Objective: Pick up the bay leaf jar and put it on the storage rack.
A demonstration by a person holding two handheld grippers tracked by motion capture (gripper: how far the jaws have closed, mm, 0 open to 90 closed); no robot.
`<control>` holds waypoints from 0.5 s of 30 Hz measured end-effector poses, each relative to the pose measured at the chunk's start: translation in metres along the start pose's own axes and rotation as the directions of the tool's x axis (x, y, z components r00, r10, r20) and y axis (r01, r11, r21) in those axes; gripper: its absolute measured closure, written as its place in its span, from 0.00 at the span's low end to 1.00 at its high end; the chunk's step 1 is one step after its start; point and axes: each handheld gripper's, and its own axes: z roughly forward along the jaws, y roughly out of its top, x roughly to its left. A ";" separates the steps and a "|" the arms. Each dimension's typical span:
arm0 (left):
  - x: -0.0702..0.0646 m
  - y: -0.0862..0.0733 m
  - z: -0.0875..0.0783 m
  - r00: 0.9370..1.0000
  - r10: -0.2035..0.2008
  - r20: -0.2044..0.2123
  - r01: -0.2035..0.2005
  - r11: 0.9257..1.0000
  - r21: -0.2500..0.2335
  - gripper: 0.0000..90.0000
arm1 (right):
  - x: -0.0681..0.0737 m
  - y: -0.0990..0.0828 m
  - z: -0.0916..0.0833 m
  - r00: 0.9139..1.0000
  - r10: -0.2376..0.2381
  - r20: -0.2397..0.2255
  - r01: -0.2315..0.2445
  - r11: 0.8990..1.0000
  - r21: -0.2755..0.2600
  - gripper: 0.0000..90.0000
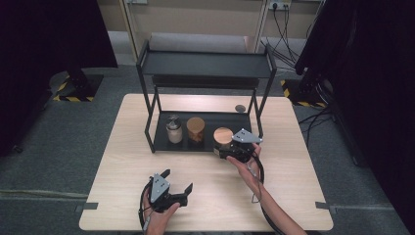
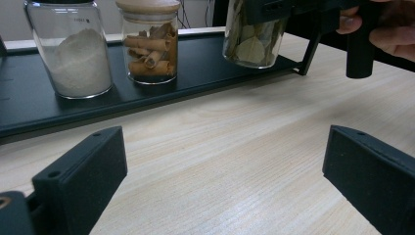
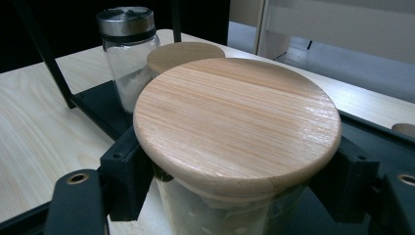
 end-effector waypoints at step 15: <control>0.000 -0.001 0.000 1.000 -0.003 -0.001 0.003 1.000 -0.003 0.03 | -0.004 0.004 0.011 1.000 0.010 -0.005 -0.010 1.000 0.002 0.29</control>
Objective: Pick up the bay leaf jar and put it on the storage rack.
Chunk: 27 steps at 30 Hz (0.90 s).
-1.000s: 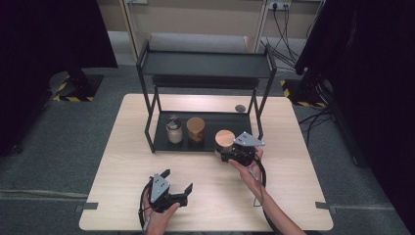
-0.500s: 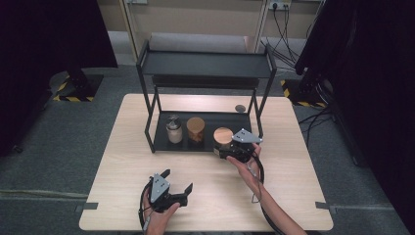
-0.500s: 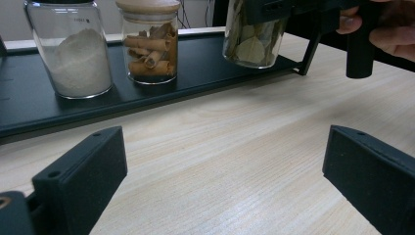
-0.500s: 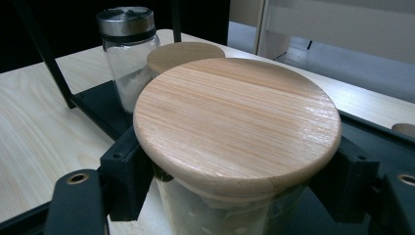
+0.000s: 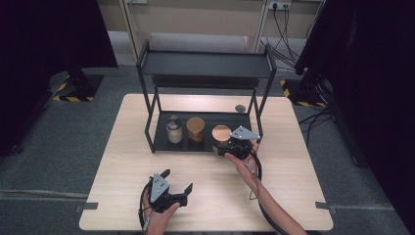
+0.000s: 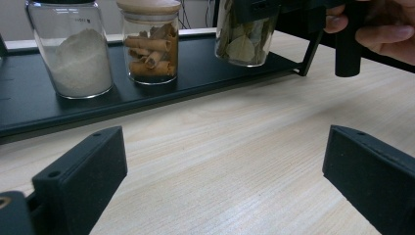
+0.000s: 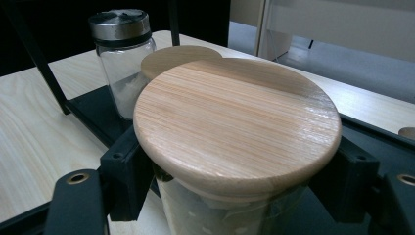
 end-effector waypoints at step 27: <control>0.000 0.000 0.000 1.000 0.001 0.000 -0.001 1.000 -0.001 0.03 | 0.000 0.012 0.024 0.999 -0.001 0.043 0.001 1.000 0.008 0.29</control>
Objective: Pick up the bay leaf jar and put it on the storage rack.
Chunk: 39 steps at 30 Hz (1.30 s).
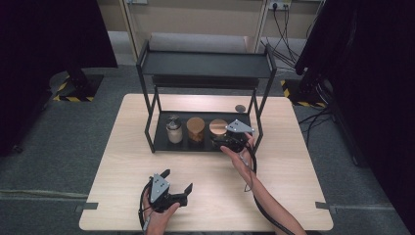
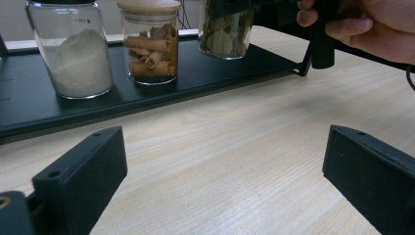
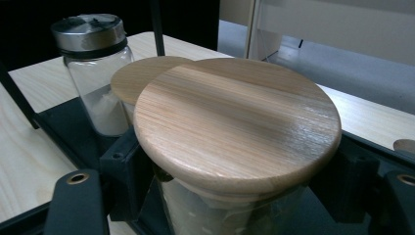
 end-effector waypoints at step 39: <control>0.000 0.000 0.000 1.000 -0.001 0.002 0.001 1.000 0.001 0.03 | 0.003 -0.004 0.033 0.998 0.036 0.054 -0.039 0.998 0.047 0.29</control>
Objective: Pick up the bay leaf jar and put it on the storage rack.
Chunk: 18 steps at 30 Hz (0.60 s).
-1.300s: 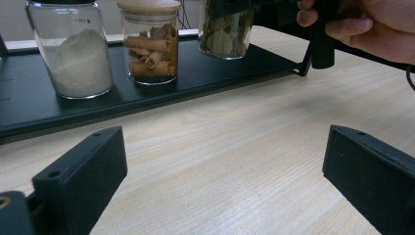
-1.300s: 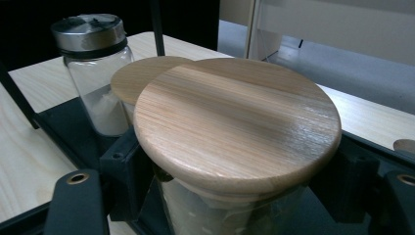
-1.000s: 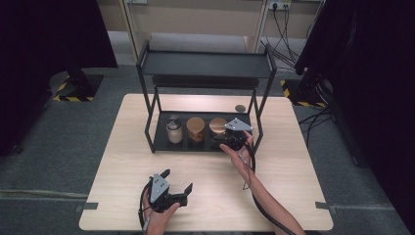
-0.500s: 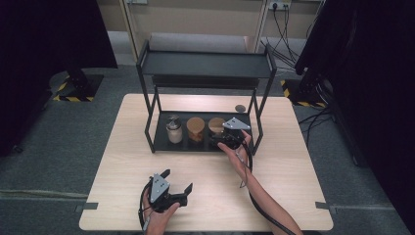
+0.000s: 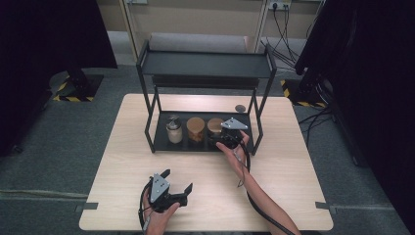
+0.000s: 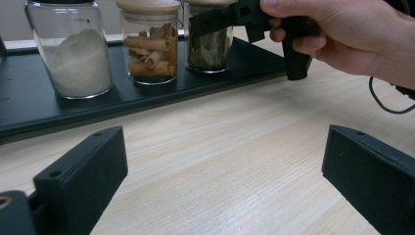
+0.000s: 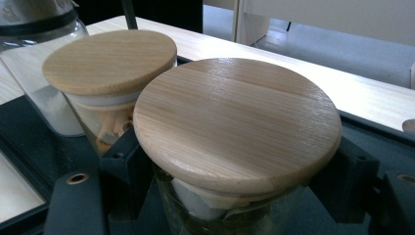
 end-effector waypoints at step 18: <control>0.000 0.000 0.000 1.000 0.001 -0.001 -0.001 1.000 -0.001 0.03 | 0.005 0.001 -0.004 1.000 -0.008 0.022 0.007 1.000 0.009 0.13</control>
